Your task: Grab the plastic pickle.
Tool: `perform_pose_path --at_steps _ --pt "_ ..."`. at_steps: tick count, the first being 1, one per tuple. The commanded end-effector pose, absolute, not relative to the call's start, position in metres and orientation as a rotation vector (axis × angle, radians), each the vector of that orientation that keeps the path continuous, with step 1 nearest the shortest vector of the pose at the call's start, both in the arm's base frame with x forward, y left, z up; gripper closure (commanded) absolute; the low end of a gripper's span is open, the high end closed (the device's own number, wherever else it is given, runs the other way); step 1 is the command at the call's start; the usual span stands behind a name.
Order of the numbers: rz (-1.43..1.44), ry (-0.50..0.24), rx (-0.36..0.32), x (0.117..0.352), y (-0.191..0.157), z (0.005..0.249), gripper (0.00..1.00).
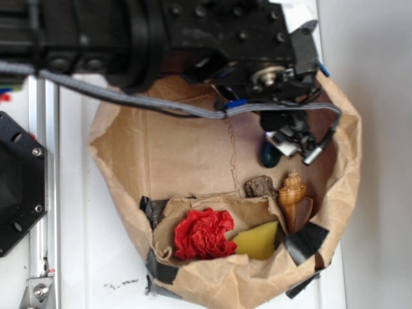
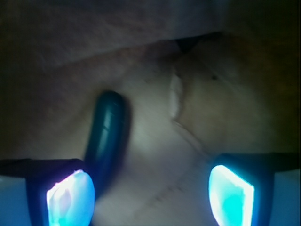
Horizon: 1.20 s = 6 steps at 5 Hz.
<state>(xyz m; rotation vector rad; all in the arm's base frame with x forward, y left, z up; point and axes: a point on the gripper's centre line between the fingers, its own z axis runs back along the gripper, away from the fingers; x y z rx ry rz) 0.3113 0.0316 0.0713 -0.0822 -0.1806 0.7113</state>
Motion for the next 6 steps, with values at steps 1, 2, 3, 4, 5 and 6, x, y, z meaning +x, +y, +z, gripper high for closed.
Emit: perform_pose_path --at_steps 1,2,3,4,5,6 --pt "0.715 -0.163 -0.11 0.314 0.025 0.088 0.0" --pt "0.676 -0.133 -0.124 0.3 0.029 0.092 0.0" --pt "0.638 -0.132 -0.149 0.287 0.036 0.092 0.0" --pt "0.643 -0.151 -0.161 0.286 0.035 0.089 0.0" --pt "0.663 -0.169 -0.183 0.291 0.035 0.088 0.0" --pt "0.689 -0.195 -0.209 0.295 0.034 0.09 0.0"
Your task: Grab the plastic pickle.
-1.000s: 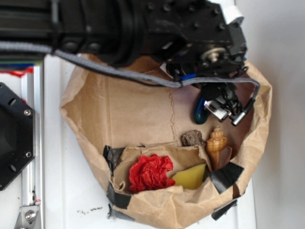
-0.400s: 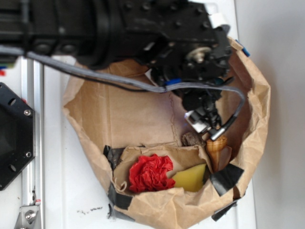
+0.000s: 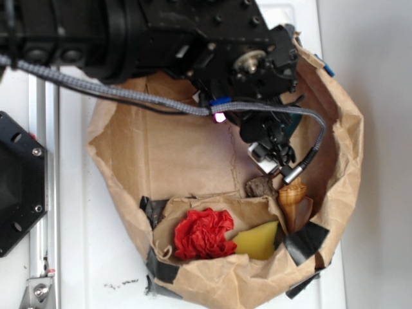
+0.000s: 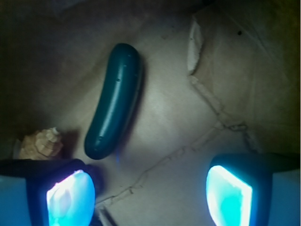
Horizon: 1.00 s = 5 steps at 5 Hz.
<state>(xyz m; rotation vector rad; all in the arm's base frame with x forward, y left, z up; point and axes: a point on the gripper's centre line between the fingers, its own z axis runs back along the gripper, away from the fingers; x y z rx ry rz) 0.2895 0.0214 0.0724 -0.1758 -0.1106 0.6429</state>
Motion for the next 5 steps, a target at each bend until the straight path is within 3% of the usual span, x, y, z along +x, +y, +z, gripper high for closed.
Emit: perform_pose_path --at_steps 1,2,5 --pt "0.721 -0.199 -0.239 0.3 0.04 0.093 0.0" --pt "0.705 -0.253 -0.285 0.3 0.036 0.09 0.0" --pt "0.772 -0.306 -0.222 0.324 0.021 0.062 0.0"
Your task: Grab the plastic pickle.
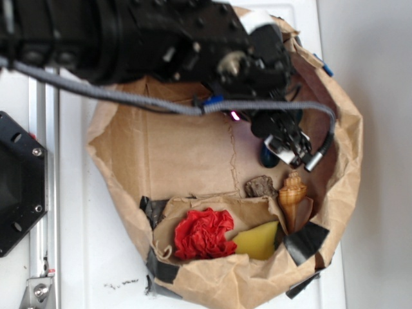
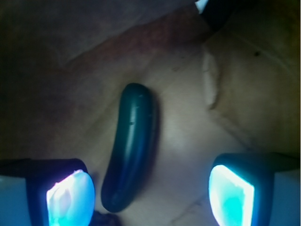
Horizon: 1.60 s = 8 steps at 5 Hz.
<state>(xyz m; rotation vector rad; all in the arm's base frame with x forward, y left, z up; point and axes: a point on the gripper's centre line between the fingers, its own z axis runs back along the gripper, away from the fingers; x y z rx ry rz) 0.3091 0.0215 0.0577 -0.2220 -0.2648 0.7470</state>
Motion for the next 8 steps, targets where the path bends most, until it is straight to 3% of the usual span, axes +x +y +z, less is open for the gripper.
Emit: perform_pose_path --at_steps 1,2,3,6,8 --pt "0.789 -0.286 -0.187 0.332 0.0141 0.0598 0.0" --pt "0.801 -0.246 -0.128 0.3313 0.0114 0.0549 0.0" --pt "0.787 -0.255 -0.134 0.3316 0.0142 0.0558 1.0" --pt "0.775 -0.308 -0.152 0.3274 0.0199 0.0533 1.0" --pt "0.776 -0.292 -0.141 0.3278 0.0208 0.0583 1.0"
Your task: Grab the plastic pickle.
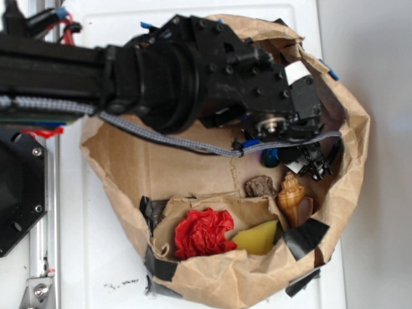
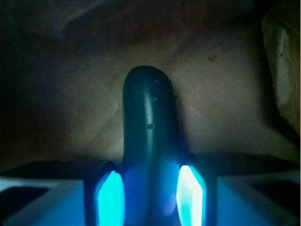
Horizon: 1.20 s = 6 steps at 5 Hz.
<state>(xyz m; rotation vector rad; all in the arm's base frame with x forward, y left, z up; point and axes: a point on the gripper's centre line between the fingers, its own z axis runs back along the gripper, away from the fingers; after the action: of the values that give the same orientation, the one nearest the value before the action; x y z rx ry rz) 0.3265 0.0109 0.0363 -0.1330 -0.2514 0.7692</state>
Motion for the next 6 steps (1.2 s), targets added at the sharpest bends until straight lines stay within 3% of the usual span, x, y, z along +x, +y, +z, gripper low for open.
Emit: perform_pose_path --at_steps 1,3,4,6 --pt "0.728 -0.27 -0.112 0.325 0.029 0.072 1.0" --pt "0.598 -0.175 -0.238 0.287 0.059 0.126 1.0" --pt "0.484 -0.129 -0.246 0.263 0.071 0.147 1.0" --pt "0.34 -0.128 -0.202 0.25 0.062 0.161 1.0"
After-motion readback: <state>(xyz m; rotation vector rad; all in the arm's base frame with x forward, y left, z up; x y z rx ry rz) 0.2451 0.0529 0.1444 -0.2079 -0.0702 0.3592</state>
